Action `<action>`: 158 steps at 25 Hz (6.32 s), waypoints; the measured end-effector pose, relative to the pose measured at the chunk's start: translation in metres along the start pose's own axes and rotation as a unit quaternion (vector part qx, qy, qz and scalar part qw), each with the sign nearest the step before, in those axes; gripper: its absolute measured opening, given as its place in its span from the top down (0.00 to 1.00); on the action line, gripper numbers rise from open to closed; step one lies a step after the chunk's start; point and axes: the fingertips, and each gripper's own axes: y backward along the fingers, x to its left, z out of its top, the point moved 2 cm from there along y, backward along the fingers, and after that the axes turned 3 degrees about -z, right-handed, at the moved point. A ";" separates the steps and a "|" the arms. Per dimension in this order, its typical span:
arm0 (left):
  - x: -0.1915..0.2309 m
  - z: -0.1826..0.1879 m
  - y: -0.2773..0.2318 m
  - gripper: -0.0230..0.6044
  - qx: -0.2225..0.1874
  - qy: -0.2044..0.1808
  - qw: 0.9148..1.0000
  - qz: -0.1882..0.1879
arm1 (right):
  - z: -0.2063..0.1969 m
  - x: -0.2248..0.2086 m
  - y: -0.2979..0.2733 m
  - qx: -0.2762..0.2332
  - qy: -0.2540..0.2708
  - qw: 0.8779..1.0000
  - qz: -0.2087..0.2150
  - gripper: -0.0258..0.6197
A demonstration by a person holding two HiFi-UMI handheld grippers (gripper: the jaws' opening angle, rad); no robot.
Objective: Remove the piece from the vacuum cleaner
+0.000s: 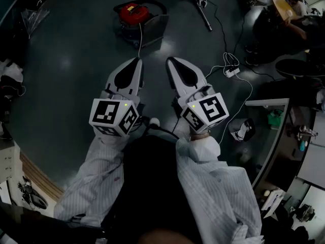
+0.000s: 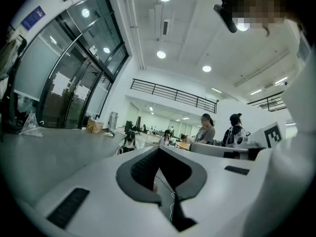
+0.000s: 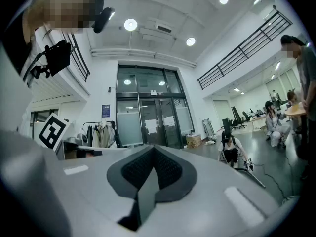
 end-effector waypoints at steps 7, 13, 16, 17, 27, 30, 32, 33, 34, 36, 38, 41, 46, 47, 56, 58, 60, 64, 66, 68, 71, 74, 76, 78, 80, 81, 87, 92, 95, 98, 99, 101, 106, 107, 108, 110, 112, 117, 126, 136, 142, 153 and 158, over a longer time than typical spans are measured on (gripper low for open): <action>-0.007 -0.009 -0.014 0.96 0.005 -0.002 1.000 0.005 | -0.001 -0.012 0.002 -0.002 -0.004 1.000 0.005 0.96; -0.009 -0.029 -0.034 0.96 0.016 0.006 1.000 0.025 | -0.013 -0.040 0.009 0.014 -0.016 1.000 0.021 0.96; 0.005 -0.040 -0.054 0.96 0.030 0.010 0.999 0.042 | -0.025 -0.063 -0.002 0.030 -0.025 0.999 0.024 0.96; 0.011 -0.043 -0.064 0.96 0.034 0.012 0.998 0.048 | -0.029 -0.073 -0.009 0.035 -0.028 0.999 0.027 0.96; 0.109 -0.030 -0.228 0.96 0.031 0.017 0.995 0.096 | -0.026 -0.206 -0.165 0.057 -0.017 0.994 0.094 0.96; 0.132 -0.008 -0.287 0.96 0.021 0.016 0.995 0.099 | -0.007 -0.251 -0.211 0.059 -0.009 0.993 0.104 0.96; 0.144 0.002 -0.321 0.96 0.016 0.016 0.994 0.107 | -0.001 -0.282 -0.236 0.066 -0.010 0.991 0.113 0.96; 0.151 0.006 -0.336 0.96 0.016 0.017 0.993 0.113 | 0.001 -0.298 -0.247 0.071 -0.011 0.990 0.118 0.96; 0.157 0.007 -0.351 0.96 0.018 0.017 0.993 0.119 | 0.001 -0.313 -0.259 0.077 -0.011 0.989 0.126 0.96; 0.172 0.005 -0.380 0.96 0.027 0.017 0.991 0.131 | 0.000 -0.342 -0.286 0.087 -0.009 0.986 0.142 0.96; 0.191 0.000 -0.410 0.96 0.036 0.021 0.988 0.148 | -0.004 -0.370 -0.316 0.098 -0.009 0.982 0.163 0.96; 0.220 -0.006 -0.454 0.96 0.034 0.042 0.978 0.203 | -0.014 -0.408 -0.369 0.129 0.001 0.966 0.225 0.96; 0.262 -0.005 -0.530 0.96 0.011 0.065 0.959 0.274 | -0.026 -0.467 -0.447 0.177 0.042 0.934 0.309 0.96; 0.268 -0.009 -0.539 0.96 0.004 0.075 0.953 0.294 | -0.032 -0.476 -0.457 0.192 0.049 0.923 0.329 0.96; 0.334 -0.077 -0.569 0.96 0.036 0.130 0.903 0.409 | -0.135 -0.528 -0.530 0.310 0.079 0.840 0.438 0.96; 0.360 -0.107 -0.577 0.96 0.059 0.137 0.904 0.400 | -0.175 -0.532 -0.552 0.329 0.079 0.832 0.439 0.96; 0.383 -0.142 -0.589 0.96 0.086 0.148 0.910 0.377 | -0.211 -0.536 -0.573 0.343 0.080 0.828 0.437 0.95; 0.424 -0.213 -0.612 0.96 0.133 0.161 0.922 0.325 | -0.282 -0.538 -0.610 0.351 0.104 0.822 0.437 0.93; 0.448 -0.254 -0.617 0.95 0.143 0.183 0.923 0.307 | -0.328 -0.538 -0.619 0.356 0.136 0.811 0.444 0.92; 0.470 -0.297 -0.619 0.95 0.157 0.202 0.920 0.298 | -0.381 -0.540 -0.621 0.366 0.171 0.793 0.455 0.91; 0.492 -0.354 -0.624 0.95 0.190 0.204 0.917 0.284 | -0.457 -0.554 -0.609 0.396 0.224 0.757 0.469 0.86; 0.508 -0.396 -0.629 0.81 0.212 0.208 0.918 0.262 | -0.514 -0.570 -0.596 0.426 0.259 0.722 0.479 0.76; 0.521 -0.417 -0.630 0.74 0.224 0.210 0.917 0.254 | -0.542 -0.577 -0.593 0.444 0.274 0.701 0.486 0.71; 0.538 -0.434 -0.632 0.69 0.235 0.200 0.917 0.252 | -0.566 -0.583 -0.596 0.457 0.292 0.685 0.487 0.67; 0.555 -0.447 -0.636 0.68 0.243 0.189 0.917 0.252 | -0.588 -0.588 -0.599 0.466 0.308 0.672 0.487 0.67; 0.561 -0.453 -0.638 0.68 0.245 0.185 0.917 0.254 | -0.598 -0.591 -0.598 0.471 0.315 0.664 0.489 0.67; 0.580 -0.481 -0.647 0.68 0.257 0.176 0.907 0.283 | -0.640 -0.601 -0.584 0.493 0.352 0.614 0.506 0.67; 0.583 -0.486 -0.640 0.69 0.282 0.122 0.899 0.313 | -0.649 -0.595 -0.582 0.499 0.359 0.602 0.510 0.67; 0.586 -0.485 -0.636 0.69 0.246 0.172 0.898 0.322 | -0.648 -0.596 -0.581 0.493 0.366 0.588 0.526 0.70; 0.591 -0.481 -0.638 0.70 0.215 0.227 0.892 0.328 | -0.643 -0.601 -0.577 0.474 0.383 0.569 0.552 0.85; 0.592 -0.481 -0.640 0.70 0.212 0.230 0.891 0.328 | -0.643 -0.604 -0.575 0.469 0.388 0.566 0.556 0.88; 0.596 -0.481 -0.643 0.70 0.211 0.227 0.892 0.329 | -0.643 -0.605 -0.572 0.468 0.393 0.564 0.556 0.90; 0.603 -0.478 -0.643 0.72 0.201 0.220 0.890 0.345 | -0.638 -0.603 -0.567 0.464 0.397 0.557 0.563 0.92; 0.603 -0.478 -0.643 0.73 0.200 0.220 0.889 0.347 | -0.636 -0.604 -0.565 0.460 0.402 0.554 0.565 0.92; 0.603 -0.477 -0.642 0.74 0.197 0.223 0.889 0.349 | -0.634 -0.604 -0.562 0.456 0.407 0.551 0.568 0.92; 0.605 -0.476 -0.641 0.77 0.190 0.228 0.886 0.356 | -0.632 -0.605 -0.556 0.450 0.416 0.546 0.571 0.92; 0.607 -0.475 -0.642 0.78 0.197 0.217 0.885 0.363 | -0.629 -0.607 -0.551 0.443 0.424 0.542 0.575 0.92; 0.603 -0.478 -0.644 0.78 0.217 0.203 0.883 0.362 | -0.630 -0.610 -0.537 0.424 0.442 0.525 0.590 0.91; 0.590 -0.487 -0.655 0.78 0.225 0.195 0.883 0.363 | -0.632 -0.623 -0.522 0.415 0.455 0.505 0.605 0.91; 0.588 -0.498 -0.661 0.78 0.228 0.191 0.881 0.368 | -0.642 -0.636 -0.485 0.434 0.436 0.431 0.661 0.92; 0.585 -0.500 -0.664 0.78 0.223 0.201 0.879 0.371 | -0.636 -0.648 -0.447 0.512 0.349 0.492 0.612 0.93; 0.487 -0.343 -0.587 0.96 0.157 0.206 0.863 0.435 | -0.484 -0.615 -0.498 0.586 0.103 0.682 0.425 0.92; 0.457 -0.240 -0.578 0.96 0.103 0.217 0.860 0.450 | -0.371 -0.572 -0.537 0.530 0.062 0.738 0.413 0.92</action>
